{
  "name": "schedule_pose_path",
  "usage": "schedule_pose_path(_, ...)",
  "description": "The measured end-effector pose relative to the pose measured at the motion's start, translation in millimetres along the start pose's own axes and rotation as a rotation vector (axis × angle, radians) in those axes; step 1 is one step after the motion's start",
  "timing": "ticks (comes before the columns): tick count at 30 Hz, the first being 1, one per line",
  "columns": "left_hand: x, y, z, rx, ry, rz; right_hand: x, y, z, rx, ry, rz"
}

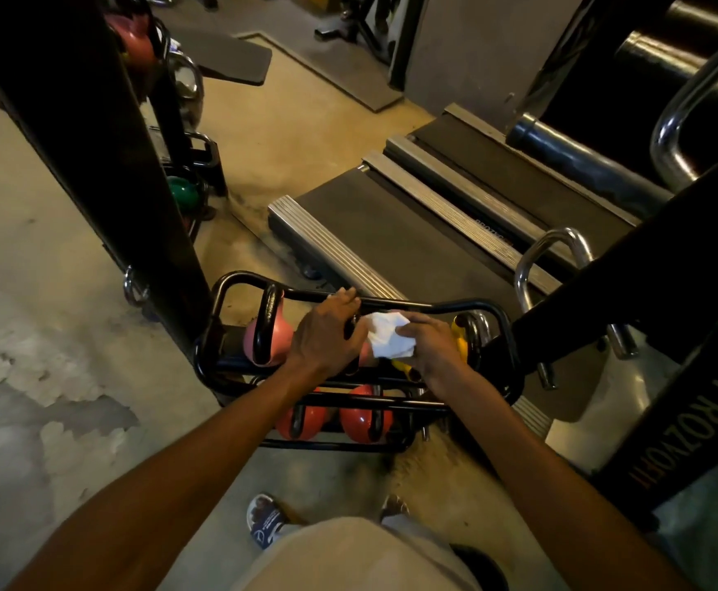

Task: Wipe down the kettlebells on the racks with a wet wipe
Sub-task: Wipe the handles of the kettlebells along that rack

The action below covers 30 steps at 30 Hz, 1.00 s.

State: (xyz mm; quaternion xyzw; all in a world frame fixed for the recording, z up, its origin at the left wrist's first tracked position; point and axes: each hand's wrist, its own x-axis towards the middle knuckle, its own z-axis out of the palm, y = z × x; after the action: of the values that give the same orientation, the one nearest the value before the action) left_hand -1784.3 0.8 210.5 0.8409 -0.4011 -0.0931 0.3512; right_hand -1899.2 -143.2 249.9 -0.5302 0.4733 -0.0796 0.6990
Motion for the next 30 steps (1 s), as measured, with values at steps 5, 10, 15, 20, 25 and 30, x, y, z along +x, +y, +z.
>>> schedule_pose_path(5,-8,26,12,0.050,0.100,0.011,16,-12,-30,-0.032,0.024,-0.074)
schedule_pose_path(10,-24,64,30,0.094,0.099,0.111,29,-28,-65,-0.110,0.080,-0.197)
schedule_pose_path(15,-41,88,60,0.075,0.035,0.085,26,-31,-85,-0.332,0.040,-0.451)
schedule_pose_path(20,-42,100,88,0.133,-0.074,0.097,30,-28,-90,-0.631,-0.049,-0.820)
schedule_pose_path(25,-46,112,113,0.208,-0.114,-0.004,35,-31,-95,-0.915,-0.215,-1.001)
schedule_pose_path(30,-55,124,125,0.236,-0.101,-0.098,51,-27,-106,-1.190,-0.466,-1.079)
